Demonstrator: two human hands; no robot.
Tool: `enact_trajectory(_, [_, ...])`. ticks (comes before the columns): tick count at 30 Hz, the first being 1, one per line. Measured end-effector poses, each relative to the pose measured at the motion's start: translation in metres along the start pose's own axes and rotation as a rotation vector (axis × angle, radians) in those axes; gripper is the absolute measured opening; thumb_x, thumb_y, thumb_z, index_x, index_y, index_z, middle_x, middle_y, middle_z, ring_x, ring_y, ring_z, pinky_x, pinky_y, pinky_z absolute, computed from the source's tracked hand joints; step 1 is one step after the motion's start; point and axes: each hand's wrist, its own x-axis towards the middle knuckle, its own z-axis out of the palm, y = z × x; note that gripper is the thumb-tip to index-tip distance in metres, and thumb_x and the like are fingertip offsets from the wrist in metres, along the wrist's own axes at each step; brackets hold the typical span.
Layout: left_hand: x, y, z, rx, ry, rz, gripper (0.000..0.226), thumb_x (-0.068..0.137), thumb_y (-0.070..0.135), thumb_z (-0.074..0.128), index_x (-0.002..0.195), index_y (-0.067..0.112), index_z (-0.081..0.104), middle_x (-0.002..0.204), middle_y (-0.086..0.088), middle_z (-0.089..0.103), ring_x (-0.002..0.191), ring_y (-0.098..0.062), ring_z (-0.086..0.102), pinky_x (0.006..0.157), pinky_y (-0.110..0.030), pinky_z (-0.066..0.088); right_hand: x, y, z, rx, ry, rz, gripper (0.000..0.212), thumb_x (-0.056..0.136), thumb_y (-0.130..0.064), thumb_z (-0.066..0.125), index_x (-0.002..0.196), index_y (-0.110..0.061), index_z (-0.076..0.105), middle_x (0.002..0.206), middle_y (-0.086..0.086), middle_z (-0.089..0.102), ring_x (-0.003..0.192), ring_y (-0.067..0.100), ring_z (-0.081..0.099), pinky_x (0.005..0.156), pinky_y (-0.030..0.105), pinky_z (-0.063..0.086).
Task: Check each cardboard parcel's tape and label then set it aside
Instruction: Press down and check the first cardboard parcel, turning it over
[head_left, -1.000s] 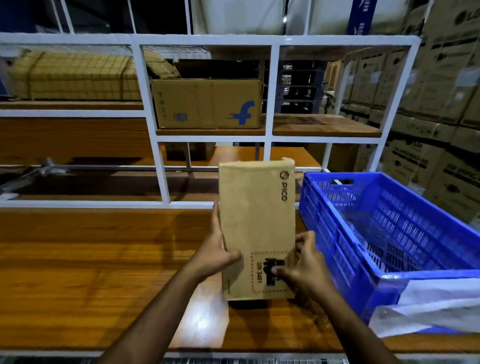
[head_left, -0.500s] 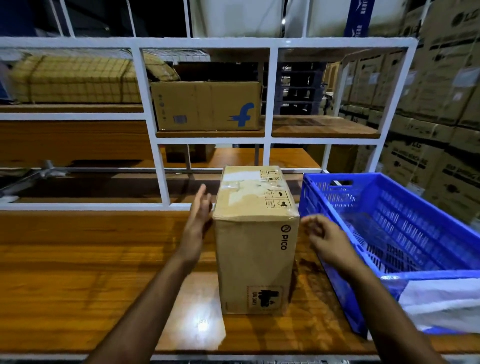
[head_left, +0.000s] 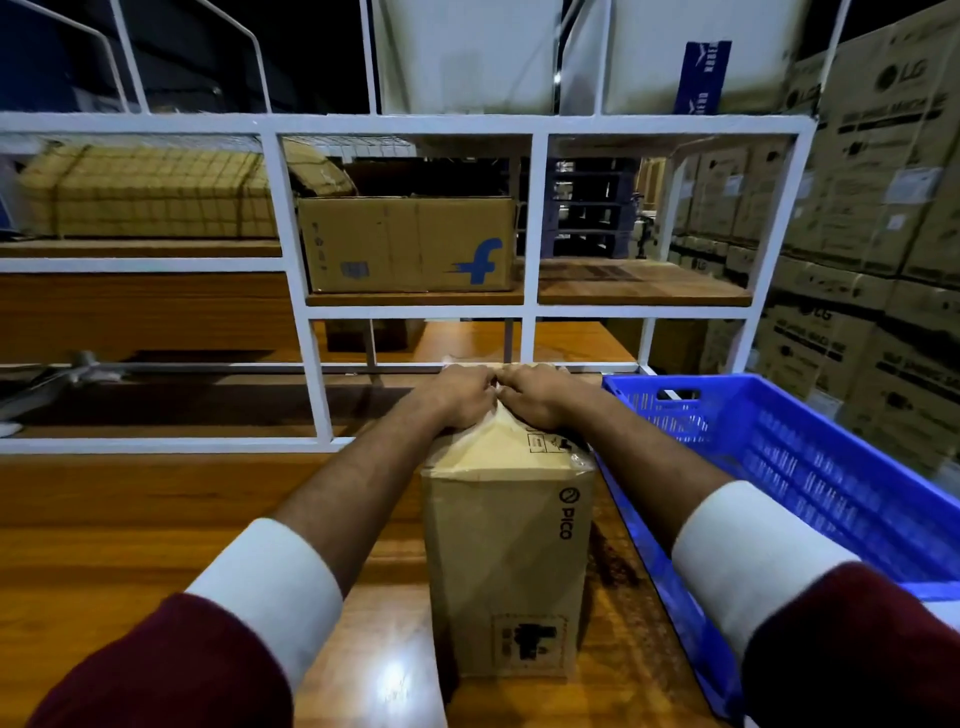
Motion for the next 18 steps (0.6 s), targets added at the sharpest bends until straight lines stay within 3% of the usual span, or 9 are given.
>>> enact_trajectory(6, [0.001, 0.000, 0.013, 0.082, 0.030, 0.007, 0.045, 0.104, 0.032, 0.035, 0.147, 0.019, 0.041, 0.152, -0.004, 0.042, 0.138, -0.021, 0.040, 0.115, -0.042, 0.031, 0.002, 0.002, 0.010, -0.109, 0.015, -0.011, 0.050, 0.106, -0.039, 0.024, 0.153, -0.021, 0.032, 0.159, 0.003, 0.031, 0.146, 0.022, 0.030, 0.119, 0.054, 0.018])
enact_trajectory(9, [-0.006, 0.003, 0.004, 0.080, -0.030, 0.003, 0.047, 0.106, 0.036, 0.032, 0.151, 0.021, 0.034, 0.158, -0.002, 0.033, 0.144, -0.021, 0.031, 0.117, -0.040, 0.026, 0.002, 0.004, 0.007, -0.112, -0.028, -0.023, 0.052, 0.106, -0.042, 0.023, 0.154, -0.023, 0.029, 0.161, 0.002, 0.027, 0.148, 0.021, 0.025, 0.120, 0.050, 0.017])
enact_trajectory(13, [-0.020, 0.001, -0.010, 0.063, -0.044, -0.026, 0.048, 0.107, 0.038, 0.030, 0.149, 0.019, 0.038, 0.157, -0.002, 0.035, 0.144, -0.022, 0.031, 0.116, -0.040, 0.026, -0.003, 0.015, -0.004, -0.111, -0.060, 0.044, 0.052, 0.105, -0.044, 0.027, 0.151, -0.020, 0.035, 0.157, 0.004, 0.036, 0.143, 0.026, 0.033, 0.118, 0.050, 0.026])
enact_trajectory(15, [-0.032, 0.002, -0.006, 0.086, -0.019, -0.012, 0.048, 0.107, 0.035, 0.029, 0.150, 0.016, 0.036, 0.157, -0.004, 0.034, 0.144, -0.022, 0.030, 0.116, -0.037, 0.024, -0.011, 0.019, -0.002, -0.089, -0.052, 0.034, 0.050, 0.106, -0.038, 0.028, 0.151, -0.017, 0.036, 0.156, 0.007, 0.037, 0.142, 0.026, 0.035, 0.117, 0.045, 0.028])
enact_trajectory(18, [-0.039, 0.004, 0.000, 0.132, 0.025, -0.001, 0.048, 0.107, 0.033, 0.029, 0.151, 0.013, 0.034, 0.158, -0.007, 0.033, 0.144, -0.022, 0.030, 0.117, -0.035, 0.023, -0.018, 0.019, 0.003, -0.104, -0.040, -0.004, 0.052, 0.108, -0.034, 0.023, 0.155, -0.012, 0.024, 0.162, 0.008, 0.023, 0.149, 0.023, 0.022, 0.119, 0.036, 0.019])
